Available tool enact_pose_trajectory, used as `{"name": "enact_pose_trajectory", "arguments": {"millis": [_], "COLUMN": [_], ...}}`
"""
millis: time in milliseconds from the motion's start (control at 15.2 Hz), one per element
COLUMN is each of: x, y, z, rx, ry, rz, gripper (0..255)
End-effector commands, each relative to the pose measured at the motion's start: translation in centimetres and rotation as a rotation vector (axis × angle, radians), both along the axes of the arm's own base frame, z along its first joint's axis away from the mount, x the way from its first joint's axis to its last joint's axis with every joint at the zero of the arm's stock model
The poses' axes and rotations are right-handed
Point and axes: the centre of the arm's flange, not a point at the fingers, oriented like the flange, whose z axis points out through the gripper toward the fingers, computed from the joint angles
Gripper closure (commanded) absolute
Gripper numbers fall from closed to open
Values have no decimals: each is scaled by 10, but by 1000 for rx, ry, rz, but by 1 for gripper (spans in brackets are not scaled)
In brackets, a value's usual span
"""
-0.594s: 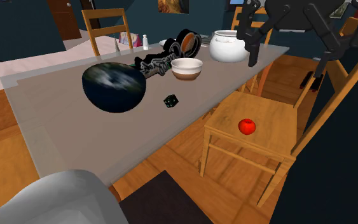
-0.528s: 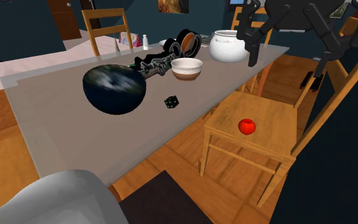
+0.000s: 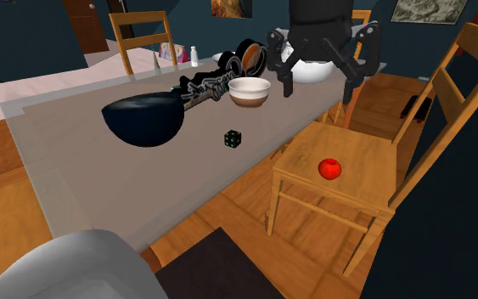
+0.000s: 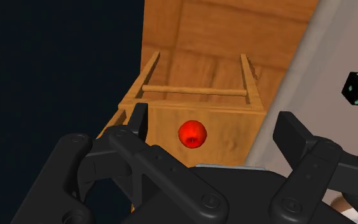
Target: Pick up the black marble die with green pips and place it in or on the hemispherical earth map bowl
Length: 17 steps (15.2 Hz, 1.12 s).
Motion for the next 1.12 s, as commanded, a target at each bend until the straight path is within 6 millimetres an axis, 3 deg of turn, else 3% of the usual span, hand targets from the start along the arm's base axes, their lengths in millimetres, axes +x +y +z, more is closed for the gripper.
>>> {"name": "enact_pose_trajectory", "arguments": {"millis": [0, 1056], "x": [-3, -23], "y": [24, 216], "z": [-14, -120], "rx": [-12, -115], "ry": [-11, -89], "rz": [27, 238], "gripper": [0, 0]}}
